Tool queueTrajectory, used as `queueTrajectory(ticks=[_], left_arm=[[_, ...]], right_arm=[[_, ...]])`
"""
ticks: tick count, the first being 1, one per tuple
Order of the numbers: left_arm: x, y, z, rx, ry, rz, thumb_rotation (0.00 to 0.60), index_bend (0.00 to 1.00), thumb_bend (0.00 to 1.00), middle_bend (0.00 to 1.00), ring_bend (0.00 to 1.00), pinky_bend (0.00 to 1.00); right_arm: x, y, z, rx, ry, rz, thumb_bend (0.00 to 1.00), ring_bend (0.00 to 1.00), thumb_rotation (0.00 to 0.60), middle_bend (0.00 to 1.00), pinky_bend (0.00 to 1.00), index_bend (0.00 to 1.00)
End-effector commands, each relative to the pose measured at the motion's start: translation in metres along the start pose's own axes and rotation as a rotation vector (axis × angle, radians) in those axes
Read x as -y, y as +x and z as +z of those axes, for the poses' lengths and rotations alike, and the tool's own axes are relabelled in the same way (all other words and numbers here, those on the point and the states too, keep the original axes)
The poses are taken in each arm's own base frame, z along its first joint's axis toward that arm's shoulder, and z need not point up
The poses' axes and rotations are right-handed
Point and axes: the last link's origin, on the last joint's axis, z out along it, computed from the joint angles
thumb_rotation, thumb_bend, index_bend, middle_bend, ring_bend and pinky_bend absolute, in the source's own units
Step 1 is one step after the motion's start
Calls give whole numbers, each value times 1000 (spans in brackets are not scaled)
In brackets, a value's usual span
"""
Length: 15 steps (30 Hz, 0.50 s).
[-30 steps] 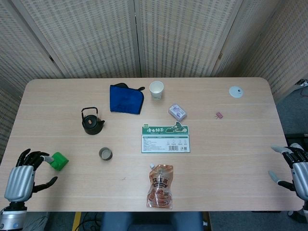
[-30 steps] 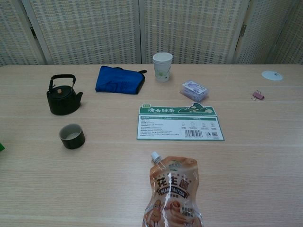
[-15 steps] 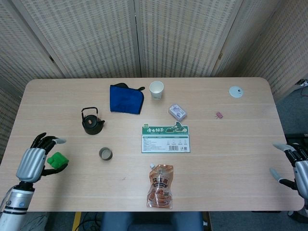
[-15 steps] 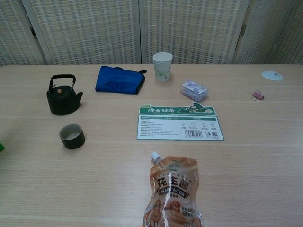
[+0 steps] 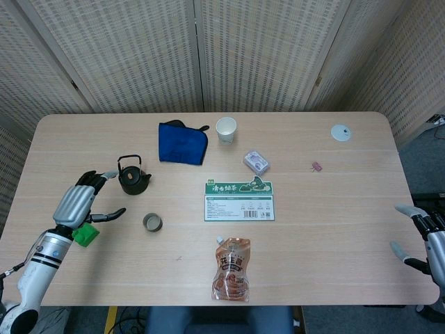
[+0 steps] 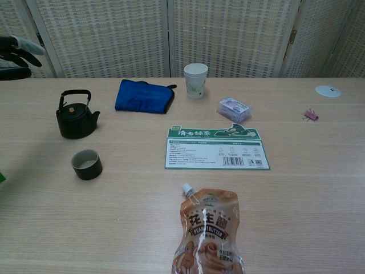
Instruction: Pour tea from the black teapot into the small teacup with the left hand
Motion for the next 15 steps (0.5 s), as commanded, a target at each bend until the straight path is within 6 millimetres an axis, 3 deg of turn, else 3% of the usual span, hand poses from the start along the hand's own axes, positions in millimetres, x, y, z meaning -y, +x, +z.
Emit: queueTrajectory(ticks=[1, 6, 15], left_arm=[[-1, -2, 20, 31, 19, 11, 140, 73, 141, 104, 101, 14], [2, -12, 42, 77, 66, 21, 77, 59, 131, 51, 50, 0], [5, -28, 78, 110, 138, 80, 74, 66, 130, 43, 41, 0]], right_arm=[[1, 0, 0, 4, 3, 0, 197, 219, 600, 299, 224, 258], [3, -2, 0, 10, 6, 3, 197, 219, 600, 298, 224, 258], [2, -2, 0, 17, 5, -1, 197, 219, 600, 299, 224, 258]])
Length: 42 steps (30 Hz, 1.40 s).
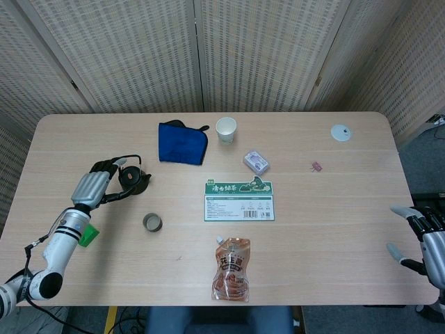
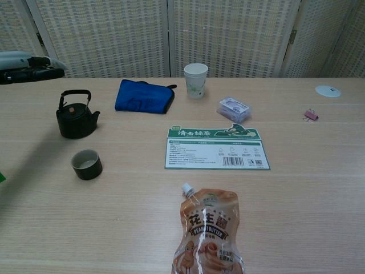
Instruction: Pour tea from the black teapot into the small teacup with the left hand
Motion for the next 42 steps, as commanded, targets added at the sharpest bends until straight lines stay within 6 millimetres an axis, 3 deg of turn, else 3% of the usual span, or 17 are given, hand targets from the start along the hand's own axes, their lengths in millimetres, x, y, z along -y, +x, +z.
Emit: queueTrajectory(ticks=[1, 17, 42], left_arm=[[-5, -6, 16, 15, 16, 37, 74, 67, 130, 43, 41, 0], [-11, -14, 70, 35, 116, 138, 67, 101, 130, 62, 42, 0], [-8, -28, 108, 62, 217, 219, 34, 169, 112, 139, 31, 0]], right_arm=[[-1, 0, 0, 1, -3, -1, 197, 219, 600, 298, 224, 258], [-6, -3, 0, 21, -32, -8, 197, 219, 600, 298, 224, 258], [-11, -8, 2, 47, -59, -22, 197, 219, 600, 298, 224, 258]])
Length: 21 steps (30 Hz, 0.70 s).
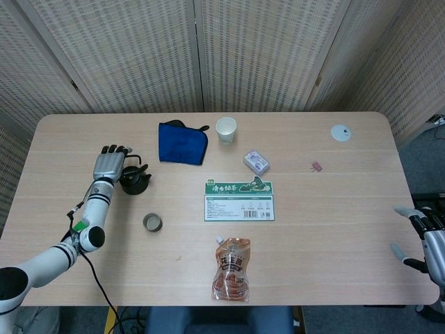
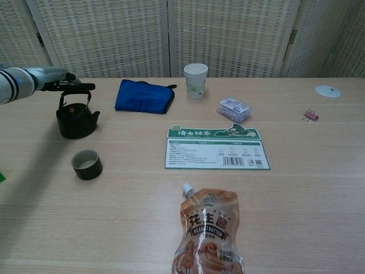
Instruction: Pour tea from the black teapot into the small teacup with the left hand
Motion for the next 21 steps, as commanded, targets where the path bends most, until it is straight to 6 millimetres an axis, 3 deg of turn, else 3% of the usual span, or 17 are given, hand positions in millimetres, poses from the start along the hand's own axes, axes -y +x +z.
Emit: queueTrajectory(ticks=[1, 11, 21], left_arm=[[-3, -3, 3, 9, 3, 4, 34, 170, 112, 140, 31, 0], [-9, -5, 8, 16, -5, 33, 34, 218, 112, 215, 45, 0], [-13, -4, 9, 4, -21, 26, 32, 290, 111, 305, 139, 0]], right_arm=[[0, 0, 0, 1, -2, 0, 197, 219, 600, 298, 224, 258], [-2, 0, -2, 2, -13, -2, 197, 219, 600, 299, 224, 258], [-5, 2, -4, -8, -25, -1, 197, 219, 600, 298, 224, 258]])
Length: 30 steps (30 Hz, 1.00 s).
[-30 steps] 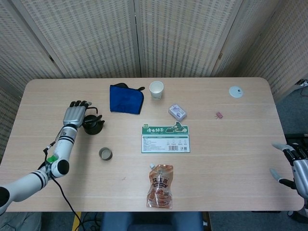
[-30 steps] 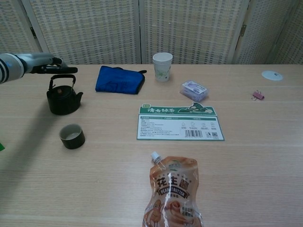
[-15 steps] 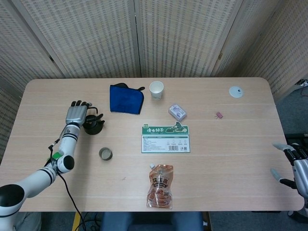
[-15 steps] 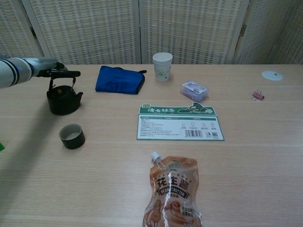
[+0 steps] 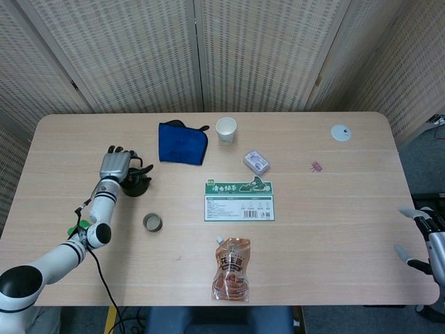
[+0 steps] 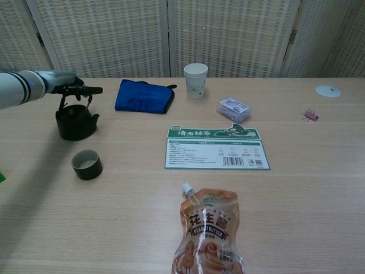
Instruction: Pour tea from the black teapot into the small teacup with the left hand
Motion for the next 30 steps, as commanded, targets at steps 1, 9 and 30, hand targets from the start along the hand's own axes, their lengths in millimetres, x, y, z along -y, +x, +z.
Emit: queueTrajectory(ticks=[1, 9, 30], left_arm=[[0, 1, -1, -7, -7, 1, 31, 297, 111, 314, 147, 0], [5, 6, -8, -33, -26, 4, 31, 343, 111, 365, 191, 0], [15, 18, -62, -109, -148, 82, 32, 389, 111, 420, 232, 0]], right_arm=[[0, 0, 0, -2, 0, 1, 197, 219, 600, 298, 224, 258], [0, 1, 0, -9, 3, 4, 197, 219, 600, 299, 224, 258], [9, 1, 3, -12, 39, 11, 197, 219, 600, 299, 224, 258]])
